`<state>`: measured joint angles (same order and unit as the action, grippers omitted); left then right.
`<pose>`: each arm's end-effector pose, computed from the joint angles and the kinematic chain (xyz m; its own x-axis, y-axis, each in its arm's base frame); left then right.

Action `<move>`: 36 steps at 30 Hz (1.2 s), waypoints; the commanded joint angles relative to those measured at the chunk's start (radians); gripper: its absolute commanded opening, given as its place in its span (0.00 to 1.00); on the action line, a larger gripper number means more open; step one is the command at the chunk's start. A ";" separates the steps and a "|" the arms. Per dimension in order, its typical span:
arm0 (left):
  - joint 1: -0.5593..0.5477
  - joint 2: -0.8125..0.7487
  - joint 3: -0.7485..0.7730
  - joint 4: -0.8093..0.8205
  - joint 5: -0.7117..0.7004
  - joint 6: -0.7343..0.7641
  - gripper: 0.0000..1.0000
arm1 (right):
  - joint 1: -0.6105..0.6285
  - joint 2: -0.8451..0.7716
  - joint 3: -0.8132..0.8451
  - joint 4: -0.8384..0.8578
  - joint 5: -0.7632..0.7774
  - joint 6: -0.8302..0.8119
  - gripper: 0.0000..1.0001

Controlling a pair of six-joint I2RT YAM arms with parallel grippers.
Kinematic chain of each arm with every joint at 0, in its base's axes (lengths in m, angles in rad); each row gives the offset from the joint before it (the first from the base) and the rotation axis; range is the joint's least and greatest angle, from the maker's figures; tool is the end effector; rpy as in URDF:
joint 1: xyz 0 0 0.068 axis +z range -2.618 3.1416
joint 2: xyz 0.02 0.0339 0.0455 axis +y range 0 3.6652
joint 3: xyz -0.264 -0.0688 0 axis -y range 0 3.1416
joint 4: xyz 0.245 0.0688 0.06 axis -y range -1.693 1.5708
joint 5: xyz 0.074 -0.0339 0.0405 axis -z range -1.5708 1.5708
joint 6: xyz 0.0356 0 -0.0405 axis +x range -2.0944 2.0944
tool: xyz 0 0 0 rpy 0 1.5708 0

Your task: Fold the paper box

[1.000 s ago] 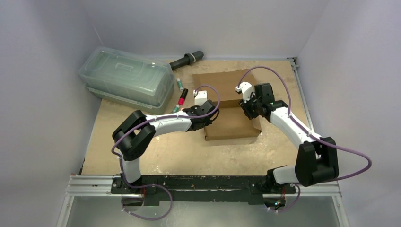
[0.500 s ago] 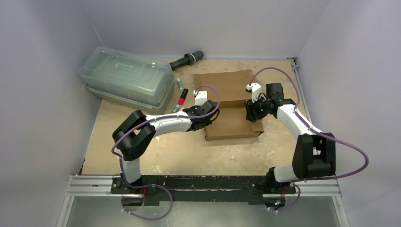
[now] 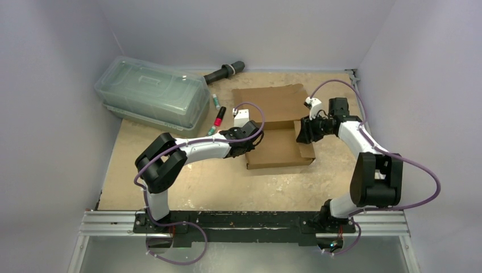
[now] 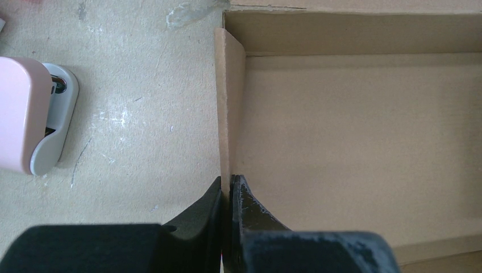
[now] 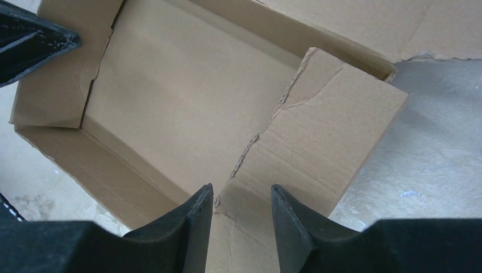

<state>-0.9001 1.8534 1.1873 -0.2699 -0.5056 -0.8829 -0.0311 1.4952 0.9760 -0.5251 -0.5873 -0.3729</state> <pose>0.2532 -0.2914 0.1781 -0.7093 -0.1934 -0.6778 -0.0648 0.9754 -0.2105 0.2951 0.0106 0.2177 -0.7128 -0.2812 -0.6425 -0.5499 0.7927 0.2631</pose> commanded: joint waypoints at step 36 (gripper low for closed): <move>-0.006 -0.014 0.014 0.029 -0.013 -0.021 0.00 | 0.076 -0.110 -0.077 0.119 0.438 -0.075 0.62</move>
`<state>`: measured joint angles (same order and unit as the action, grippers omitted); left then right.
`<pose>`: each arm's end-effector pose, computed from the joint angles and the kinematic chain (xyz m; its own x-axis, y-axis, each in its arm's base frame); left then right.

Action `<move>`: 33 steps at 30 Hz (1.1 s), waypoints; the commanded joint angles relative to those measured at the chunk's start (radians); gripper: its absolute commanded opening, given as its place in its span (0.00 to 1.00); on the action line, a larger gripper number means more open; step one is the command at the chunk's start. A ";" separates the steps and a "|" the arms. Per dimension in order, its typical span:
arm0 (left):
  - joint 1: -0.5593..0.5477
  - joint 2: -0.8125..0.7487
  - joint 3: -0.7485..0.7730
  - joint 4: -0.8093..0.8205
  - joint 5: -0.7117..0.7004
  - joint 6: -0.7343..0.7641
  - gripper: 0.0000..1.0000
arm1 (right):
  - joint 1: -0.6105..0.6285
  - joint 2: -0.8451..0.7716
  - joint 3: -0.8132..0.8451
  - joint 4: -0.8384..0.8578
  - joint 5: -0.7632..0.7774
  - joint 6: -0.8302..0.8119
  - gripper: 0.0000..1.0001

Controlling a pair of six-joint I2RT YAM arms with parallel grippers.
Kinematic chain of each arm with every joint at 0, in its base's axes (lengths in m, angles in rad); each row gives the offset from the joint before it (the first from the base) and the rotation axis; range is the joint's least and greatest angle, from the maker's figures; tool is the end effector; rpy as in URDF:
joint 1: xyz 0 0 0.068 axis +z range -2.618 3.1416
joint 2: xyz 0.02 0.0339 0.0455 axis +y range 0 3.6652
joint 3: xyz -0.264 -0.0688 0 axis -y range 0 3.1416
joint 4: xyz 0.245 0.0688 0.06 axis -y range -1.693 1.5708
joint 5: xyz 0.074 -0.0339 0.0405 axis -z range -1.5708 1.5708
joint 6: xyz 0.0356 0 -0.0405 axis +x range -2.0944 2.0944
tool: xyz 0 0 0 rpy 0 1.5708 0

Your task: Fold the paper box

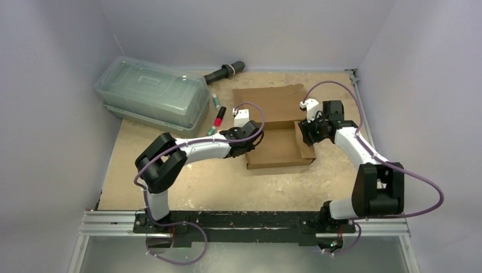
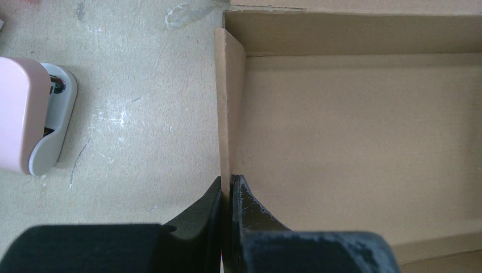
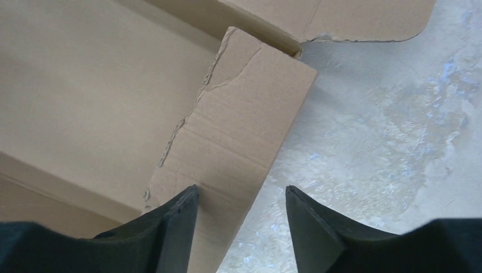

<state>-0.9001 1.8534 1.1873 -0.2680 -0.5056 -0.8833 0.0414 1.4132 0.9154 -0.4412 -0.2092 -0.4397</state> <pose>0.2533 -0.2915 0.1783 -0.7085 -0.1948 -0.6783 -0.0649 0.9750 -0.2123 0.2862 0.0193 0.2221 -0.6602 -0.4441 -0.6058 -0.4907 0.8656 -0.0997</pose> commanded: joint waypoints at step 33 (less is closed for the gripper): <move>-0.005 -0.001 0.002 0.138 0.088 -0.057 0.00 | 0.053 0.102 -0.005 0.214 0.206 0.018 0.00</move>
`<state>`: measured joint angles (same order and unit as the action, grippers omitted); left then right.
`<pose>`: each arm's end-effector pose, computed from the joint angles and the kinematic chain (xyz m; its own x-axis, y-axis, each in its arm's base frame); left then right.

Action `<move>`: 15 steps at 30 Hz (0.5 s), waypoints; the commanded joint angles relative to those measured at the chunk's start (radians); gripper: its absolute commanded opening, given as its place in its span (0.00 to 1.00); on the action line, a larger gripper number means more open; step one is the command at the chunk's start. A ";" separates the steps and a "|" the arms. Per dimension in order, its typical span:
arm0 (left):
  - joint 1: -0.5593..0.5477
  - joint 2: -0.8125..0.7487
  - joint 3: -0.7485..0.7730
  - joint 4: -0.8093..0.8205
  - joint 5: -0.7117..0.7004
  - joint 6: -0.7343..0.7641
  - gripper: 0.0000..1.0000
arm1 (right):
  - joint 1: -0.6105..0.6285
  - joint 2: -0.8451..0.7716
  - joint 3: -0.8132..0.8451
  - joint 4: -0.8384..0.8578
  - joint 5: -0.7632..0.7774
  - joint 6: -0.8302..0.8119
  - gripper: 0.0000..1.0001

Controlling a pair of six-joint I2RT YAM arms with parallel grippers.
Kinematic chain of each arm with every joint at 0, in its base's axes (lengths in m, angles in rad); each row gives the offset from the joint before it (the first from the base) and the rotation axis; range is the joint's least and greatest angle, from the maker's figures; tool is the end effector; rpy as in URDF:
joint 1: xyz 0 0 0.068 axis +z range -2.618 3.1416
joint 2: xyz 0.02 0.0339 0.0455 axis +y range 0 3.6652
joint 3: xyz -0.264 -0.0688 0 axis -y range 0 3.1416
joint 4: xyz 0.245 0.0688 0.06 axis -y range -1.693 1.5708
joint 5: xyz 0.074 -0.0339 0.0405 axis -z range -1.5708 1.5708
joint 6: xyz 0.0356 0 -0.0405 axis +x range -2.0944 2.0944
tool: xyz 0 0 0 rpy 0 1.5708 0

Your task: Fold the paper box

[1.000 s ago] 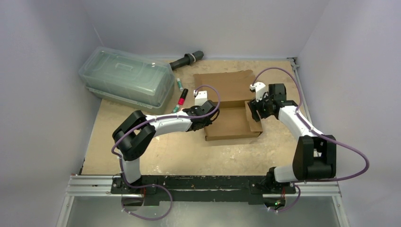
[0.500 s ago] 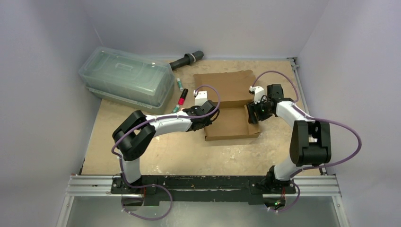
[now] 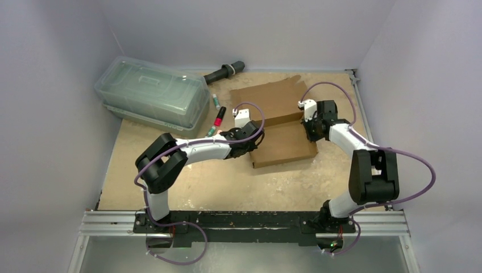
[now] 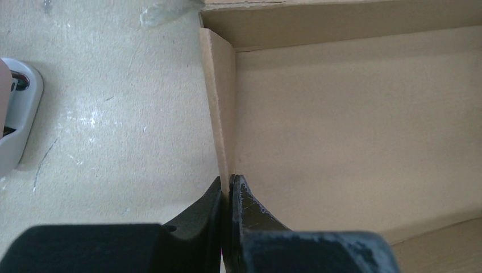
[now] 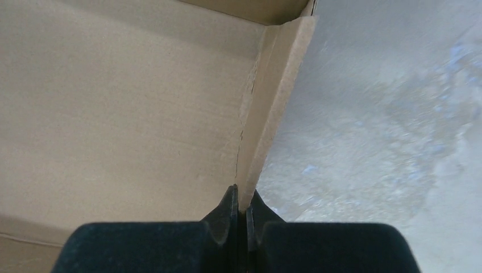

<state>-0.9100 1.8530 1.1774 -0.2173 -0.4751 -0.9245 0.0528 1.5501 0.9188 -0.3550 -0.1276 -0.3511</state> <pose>0.2513 -0.2967 0.1784 -0.7078 -0.2462 -0.6621 -0.0649 0.9560 -0.2861 0.3074 0.0208 0.1901 -0.7399 -0.3807 -0.5546 -0.4014 0.9114 -0.0901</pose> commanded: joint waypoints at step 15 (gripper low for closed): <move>0.021 0.025 0.019 0.098 0.079 -0.005 0.00 | 0.048 0.111 0.070 0.095 0.103 -0.059 0.29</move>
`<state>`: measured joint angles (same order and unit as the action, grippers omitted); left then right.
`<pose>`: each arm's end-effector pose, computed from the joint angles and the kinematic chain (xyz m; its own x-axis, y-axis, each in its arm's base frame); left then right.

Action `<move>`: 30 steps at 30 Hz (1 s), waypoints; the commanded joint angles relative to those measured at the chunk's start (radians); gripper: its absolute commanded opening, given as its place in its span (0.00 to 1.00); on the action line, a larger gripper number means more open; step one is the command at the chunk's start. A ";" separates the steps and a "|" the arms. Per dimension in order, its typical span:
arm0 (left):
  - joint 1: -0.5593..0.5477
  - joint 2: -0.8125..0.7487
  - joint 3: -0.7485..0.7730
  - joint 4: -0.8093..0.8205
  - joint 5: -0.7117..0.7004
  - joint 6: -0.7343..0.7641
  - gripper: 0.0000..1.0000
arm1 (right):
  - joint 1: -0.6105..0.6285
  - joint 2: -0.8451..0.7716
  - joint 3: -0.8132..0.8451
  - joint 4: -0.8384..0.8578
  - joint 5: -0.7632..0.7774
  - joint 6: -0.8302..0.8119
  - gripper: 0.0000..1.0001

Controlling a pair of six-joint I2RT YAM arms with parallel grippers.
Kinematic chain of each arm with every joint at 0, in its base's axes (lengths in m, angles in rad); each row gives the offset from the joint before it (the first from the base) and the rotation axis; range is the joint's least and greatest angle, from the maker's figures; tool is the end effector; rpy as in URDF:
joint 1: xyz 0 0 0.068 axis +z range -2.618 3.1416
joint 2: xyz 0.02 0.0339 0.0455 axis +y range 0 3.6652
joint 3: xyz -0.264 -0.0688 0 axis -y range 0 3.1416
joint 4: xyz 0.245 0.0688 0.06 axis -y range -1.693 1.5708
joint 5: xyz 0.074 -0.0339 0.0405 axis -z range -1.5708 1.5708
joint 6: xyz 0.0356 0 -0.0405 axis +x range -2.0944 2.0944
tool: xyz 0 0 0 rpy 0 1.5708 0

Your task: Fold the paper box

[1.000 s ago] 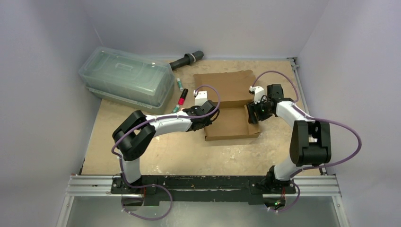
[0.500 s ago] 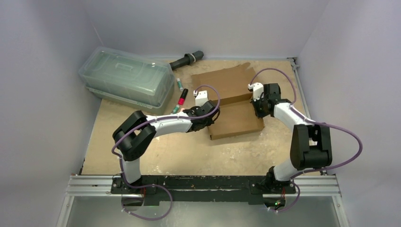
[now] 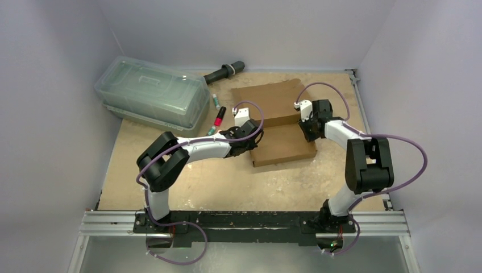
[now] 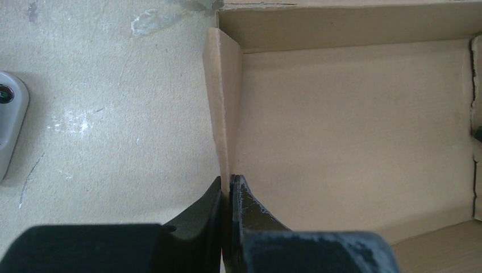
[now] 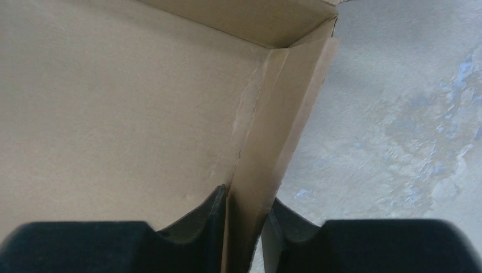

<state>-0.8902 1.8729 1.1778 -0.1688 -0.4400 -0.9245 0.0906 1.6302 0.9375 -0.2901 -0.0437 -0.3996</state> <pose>0.2598 -0.2968 0.1740 -0.7105 -0.2702 -0.6497 -0.0633 0.9441 -0.3234 0.3218 0.0308 0.1756 -0.7188 -0.4556 -0.5251 -0.4279 0.8853 -0.1823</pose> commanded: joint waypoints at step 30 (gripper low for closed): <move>0.025 -0.020 0.040 0.026 0.024 0.037 0.28 | 0.003 -0.073 0.050 -0.035 -0.078 0.024 0.68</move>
<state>-0.8715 1.8736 1.1782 -0.1623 -0.4221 -0.9127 0.1005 1.5890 0.9478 -0.2981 -0.0475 -0.3901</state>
